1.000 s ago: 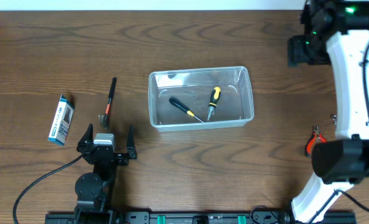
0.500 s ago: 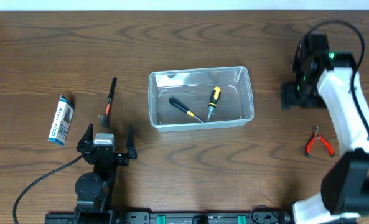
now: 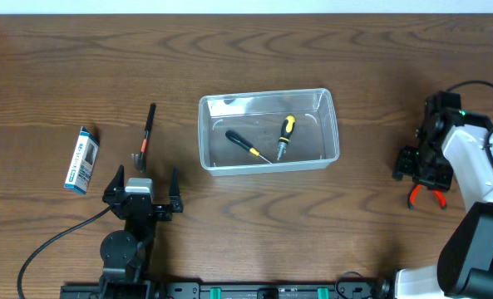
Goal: Pack container
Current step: 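Move the right gripper out and over the red-black pliers, then lower the right gripper and grasp the red-black pliers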
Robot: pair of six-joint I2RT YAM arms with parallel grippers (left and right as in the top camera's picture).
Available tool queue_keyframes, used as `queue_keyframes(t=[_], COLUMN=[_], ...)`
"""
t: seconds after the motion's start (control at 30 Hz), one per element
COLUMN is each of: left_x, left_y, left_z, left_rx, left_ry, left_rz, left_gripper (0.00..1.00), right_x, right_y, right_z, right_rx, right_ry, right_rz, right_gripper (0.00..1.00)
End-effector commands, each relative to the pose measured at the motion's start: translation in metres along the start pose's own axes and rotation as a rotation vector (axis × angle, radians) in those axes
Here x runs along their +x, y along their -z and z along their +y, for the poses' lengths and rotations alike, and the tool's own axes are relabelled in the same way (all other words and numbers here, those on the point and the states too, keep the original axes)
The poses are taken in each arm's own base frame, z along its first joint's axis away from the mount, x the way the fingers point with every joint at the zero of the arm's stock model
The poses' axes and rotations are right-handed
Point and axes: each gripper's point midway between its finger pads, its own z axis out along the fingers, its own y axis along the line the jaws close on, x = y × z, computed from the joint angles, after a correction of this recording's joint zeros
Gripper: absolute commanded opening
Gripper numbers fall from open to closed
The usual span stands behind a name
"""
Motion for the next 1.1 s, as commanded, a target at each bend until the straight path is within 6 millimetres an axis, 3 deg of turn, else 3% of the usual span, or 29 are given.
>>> queue_keyframes(t=[0.0, 0.43, 0.77, 1.07], left_x=[0.017, 0.017, 0.017, 0.017], left_y=[-0.001, -0.001, -0.001, -0.001], left_z=[0.003, 0.003, 0.003, 0.003], left_rx=[-0.014, -0.014, -0.014, -0.014], left_ry=[0.001, 0.001, 0.001, 0.001], left_rz=[0.051, 0.051, 0.051, 0.051], left_gripper=[0.98, 0.98, 0.98, 0.98], right_x=[0.003, -0.004, -0.011, -0.005], right_y=[-0.005, -0.017, -0.026, -0.035], right_z=[-0.001, -0.008, -0.03, -0.033], right_rx=[-0.033, -0.01, -0.019, -0.024], right_ry=[-0.049, -0.082, -0.179, -0.242], right_rz=[0.006, -0.034, -0.058, -0.042], right_gripper=[0.67, 0.67, 0.71, 0.65])
